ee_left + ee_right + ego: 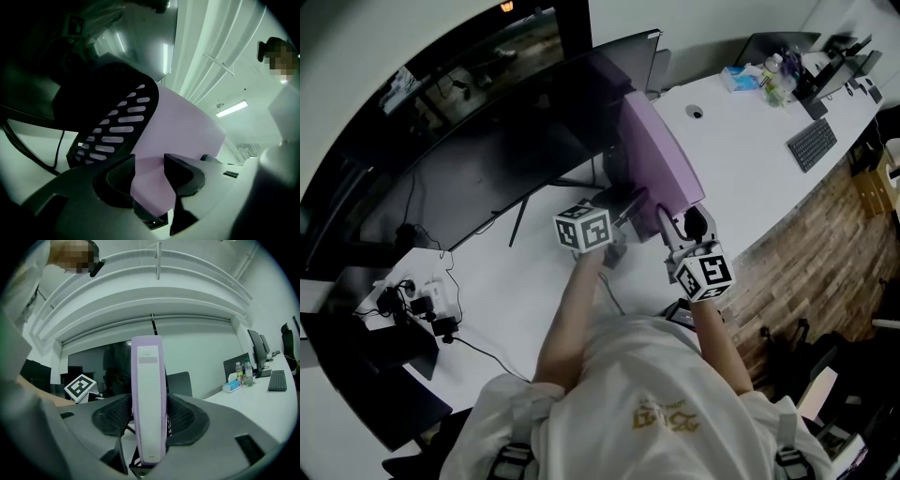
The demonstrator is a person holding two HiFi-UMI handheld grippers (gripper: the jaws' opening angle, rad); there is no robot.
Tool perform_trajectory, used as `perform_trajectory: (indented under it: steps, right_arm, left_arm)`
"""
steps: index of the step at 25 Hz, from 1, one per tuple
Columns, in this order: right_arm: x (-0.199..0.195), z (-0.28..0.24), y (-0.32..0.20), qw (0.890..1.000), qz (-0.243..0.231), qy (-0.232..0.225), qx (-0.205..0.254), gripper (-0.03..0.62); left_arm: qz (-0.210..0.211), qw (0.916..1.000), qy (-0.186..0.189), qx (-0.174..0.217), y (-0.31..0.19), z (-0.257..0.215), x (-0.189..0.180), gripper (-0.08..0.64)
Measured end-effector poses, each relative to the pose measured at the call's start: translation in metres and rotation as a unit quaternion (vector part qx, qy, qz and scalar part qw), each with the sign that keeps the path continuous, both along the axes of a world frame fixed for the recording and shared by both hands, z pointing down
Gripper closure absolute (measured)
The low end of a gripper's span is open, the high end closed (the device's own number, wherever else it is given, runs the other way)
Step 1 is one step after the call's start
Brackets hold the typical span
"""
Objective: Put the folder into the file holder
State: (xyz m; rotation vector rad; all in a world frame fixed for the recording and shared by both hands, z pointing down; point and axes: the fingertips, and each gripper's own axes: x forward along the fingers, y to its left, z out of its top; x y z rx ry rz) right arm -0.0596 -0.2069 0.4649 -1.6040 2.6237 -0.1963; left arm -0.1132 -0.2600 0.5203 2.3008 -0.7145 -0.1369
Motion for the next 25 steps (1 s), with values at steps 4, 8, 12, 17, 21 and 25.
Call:
perform_trajectory:
  steps: [4,8,12,17,21,25]
  right_arm:
    - [0.003,-0.005,0.009,1.000,0.005,0.000,0.003,0.361]
    - [0.007,-0.012,0.019,1.000,0.010,-0.005,0.007,0.362]
    - [0.010,-0.011,0.038,0.999,0.009,-0.031,-0.009,0.365]
    - [0.024,-0.014,0.063,0.998,0.019,-0.054,-0.018,0.379]
    - [0.043,-0.023,0.074,0.998,0.027,-0.050,-0.007,0.401]
    - [0.048,-0.031,0.083,0.999,0.011,-0.038,0.001,0.430]
  left_arm:
    - [-0.011,0.9999,-0.001,0.008,0.004,-0.008,-0.001,0.350]
    - [-0.032,0.9993,0.005,0.016,0.007,-0.020,-0.002,0.313]
    - [-0.075,0.9958,0.032,0.041,0.017,-0.039,-0.011,0.333]
    - [-0.109,0.9893,0.007,0.097,0.031,-0.055,-0.012,0.437]
    - [-0.124,0.9854,-0.001,0.116,0.044,-0.067,-0.007,0.437]
    - [-0.142,0.9797,-0.023,0.139,0.059,-0.081,-0.003,0.457]
